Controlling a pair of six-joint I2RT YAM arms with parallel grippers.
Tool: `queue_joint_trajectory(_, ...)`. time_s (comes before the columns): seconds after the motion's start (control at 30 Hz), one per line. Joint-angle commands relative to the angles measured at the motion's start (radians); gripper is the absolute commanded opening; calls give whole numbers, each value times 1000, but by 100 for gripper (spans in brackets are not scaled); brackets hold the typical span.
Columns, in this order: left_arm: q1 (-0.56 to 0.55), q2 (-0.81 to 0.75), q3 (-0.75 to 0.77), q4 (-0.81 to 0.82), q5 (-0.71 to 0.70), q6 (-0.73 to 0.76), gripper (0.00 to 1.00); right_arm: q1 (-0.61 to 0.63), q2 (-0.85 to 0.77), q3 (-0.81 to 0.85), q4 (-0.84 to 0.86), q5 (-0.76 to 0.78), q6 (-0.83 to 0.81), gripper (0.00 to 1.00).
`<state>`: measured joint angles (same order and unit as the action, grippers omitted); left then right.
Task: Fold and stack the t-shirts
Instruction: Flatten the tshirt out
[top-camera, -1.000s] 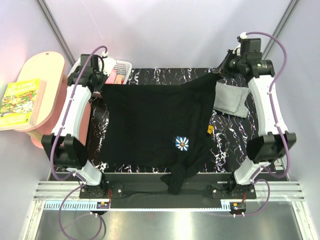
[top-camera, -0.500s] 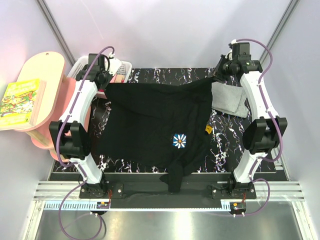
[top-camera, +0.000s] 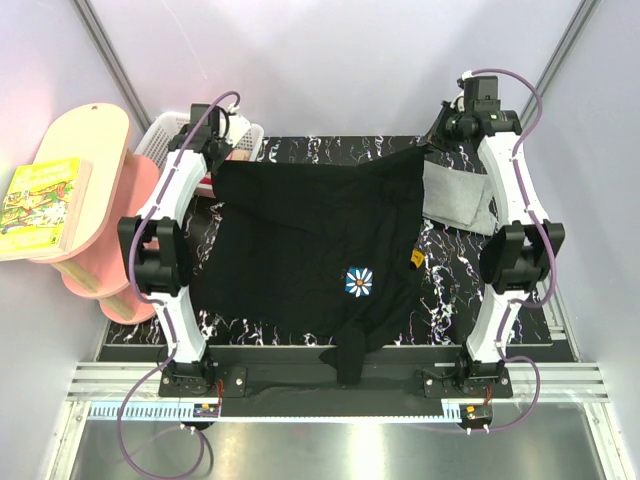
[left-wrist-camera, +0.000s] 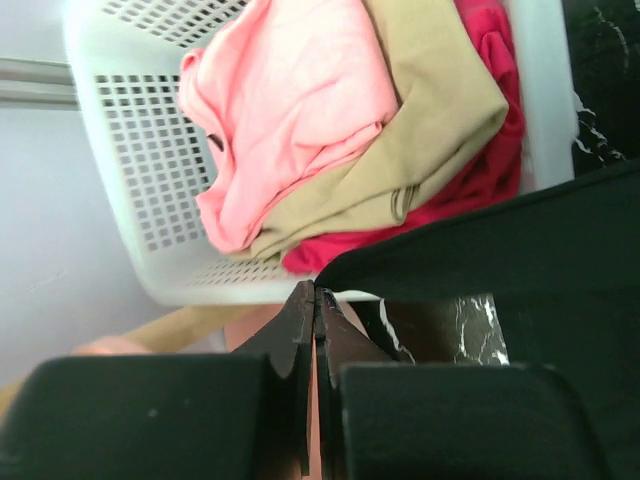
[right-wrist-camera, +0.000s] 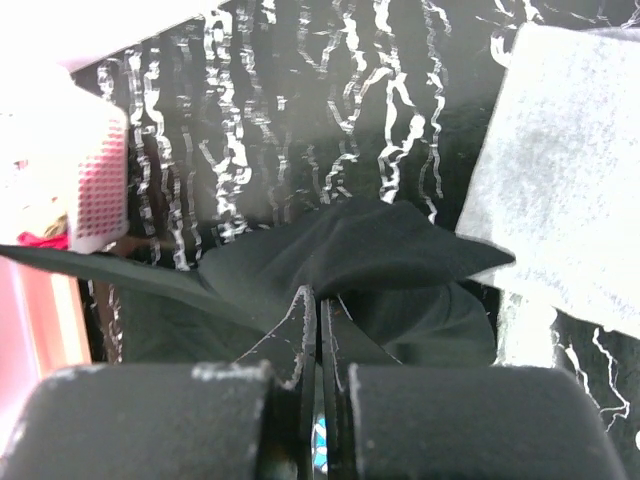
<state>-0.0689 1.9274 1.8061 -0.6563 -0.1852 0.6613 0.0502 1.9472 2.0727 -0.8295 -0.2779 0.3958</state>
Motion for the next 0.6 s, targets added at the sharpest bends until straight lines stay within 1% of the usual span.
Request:
queue_joint_trajectory(0.0, 4, 38, 67, 43, -31, 5, 0, -26, 67, 75, -29, -1, -20, 0)
queue_joint_trajectory(0.07, 4, 35, 65, 43, -27, -3, 0, -24, 47, 47, -28, -7, -21, 0)
queue_joint_trajectory(0.13, 3, 16, 35, 43, -17, -11, 0, -23, -7, -12, -26, -12, -23, 0)
queue_joint_trajectory(0.2, 3, -48, -3, 44, 6, -31, 0, -20, -95, -104, -20, -12, -28, 0)
queue_joint_trajectory(0.23, 3, -77, -57, 50, 32, -35, 0, -12, -131, -143, -10, -6, -31, 0)
queue_joint_trajectory(0.27, 3, -138, -88, 60, 41, -40, 0, -10, -205, -225, -3, -6, -29, 0)
queue_joint_trajectory(0.33, 0, -198, -183, 81, 61, -45, 0, 8, -278, -310, 19, -10, -23, 0)
queue_joint_trajectory(0.37, -2, -247, -214, 90, 66, -46, 0, 14, -337, -386, 23, -14, -18, 0)
queue_joint_trajectory(0.4, -3, -270, -275, 101, 72, -46, 0, 17, -364, -420, 26, -21, -12, 0)
queue_joint_trajectory(0.43, -3, -306, -304, 106, 82, -45, 0, 22, -388, -453, 29, -26, -5, 0)
queue_joint_trajectory(0.5, -8, -330, -390, 133, 81, -35, 0, 23, -458, -548, 29, -49, 20, 0)
queue_joint_trajectory(0.57, -9, -344, -436, 153, 76, -34, 0, 42, -522, -644, 55, -60, 38, 0)
